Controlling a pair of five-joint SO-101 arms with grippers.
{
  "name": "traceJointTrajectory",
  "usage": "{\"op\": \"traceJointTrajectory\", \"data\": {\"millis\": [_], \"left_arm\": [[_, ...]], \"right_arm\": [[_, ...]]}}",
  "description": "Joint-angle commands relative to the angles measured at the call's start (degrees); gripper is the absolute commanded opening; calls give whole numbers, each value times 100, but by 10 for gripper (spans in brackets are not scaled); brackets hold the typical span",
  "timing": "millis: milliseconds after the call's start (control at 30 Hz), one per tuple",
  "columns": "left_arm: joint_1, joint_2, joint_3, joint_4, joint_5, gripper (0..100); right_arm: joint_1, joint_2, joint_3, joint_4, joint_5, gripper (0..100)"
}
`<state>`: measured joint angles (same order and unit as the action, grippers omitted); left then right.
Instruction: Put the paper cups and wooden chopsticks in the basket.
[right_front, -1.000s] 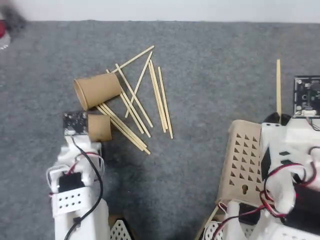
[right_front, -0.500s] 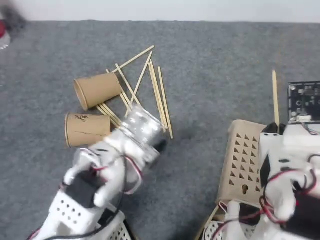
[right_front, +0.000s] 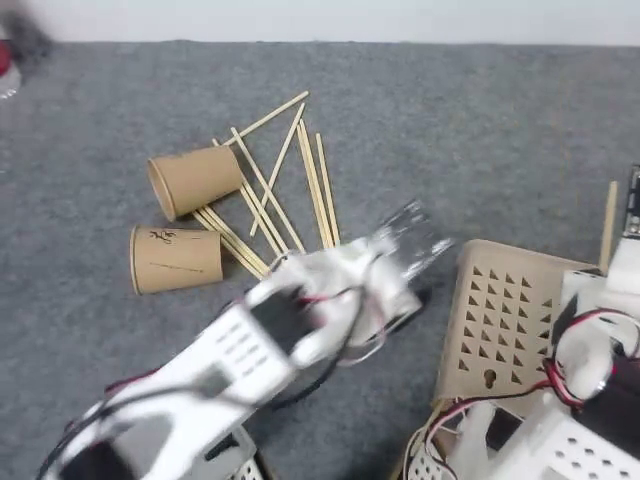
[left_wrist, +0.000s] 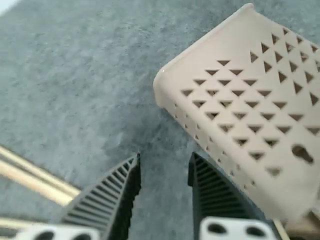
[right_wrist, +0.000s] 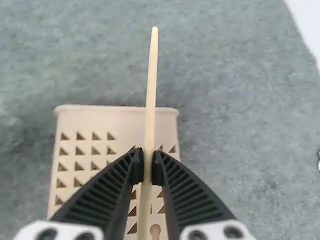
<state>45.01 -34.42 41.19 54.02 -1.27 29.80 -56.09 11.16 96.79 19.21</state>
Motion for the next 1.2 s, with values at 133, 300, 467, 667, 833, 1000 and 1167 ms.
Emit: {"op": "traceJointTrajectory", "data": {"millis": [133, 300, 467, 667, 833, 1000, 1167], "left_arm": [[70, 2971, -2554, -132, -413, 160], [70, 4062, -3424, -273, -413, 160], [193, 4897, -4119, -334, -440, 160], [237, 5899, -5051, -396, -440, 160], [-18, 6769, -6176, -369, -413, 160], [-457, 7815, -7591, -334, -404, 160], [-818, 8923, -9332, 396, -404, 160]], "right_arm": [[532, 22, -9, -567, -114, 8], [585, 40, 0, -778, -273, 8], [602, 66, 0, -848, -273, 8], [576, 40, 185, -875, -273, 8], [593, 31, 229, -875, -237, 8], [593, 31, 229, -875, -237, 8], [576, 31, 229, -884, -255, 8]]}}
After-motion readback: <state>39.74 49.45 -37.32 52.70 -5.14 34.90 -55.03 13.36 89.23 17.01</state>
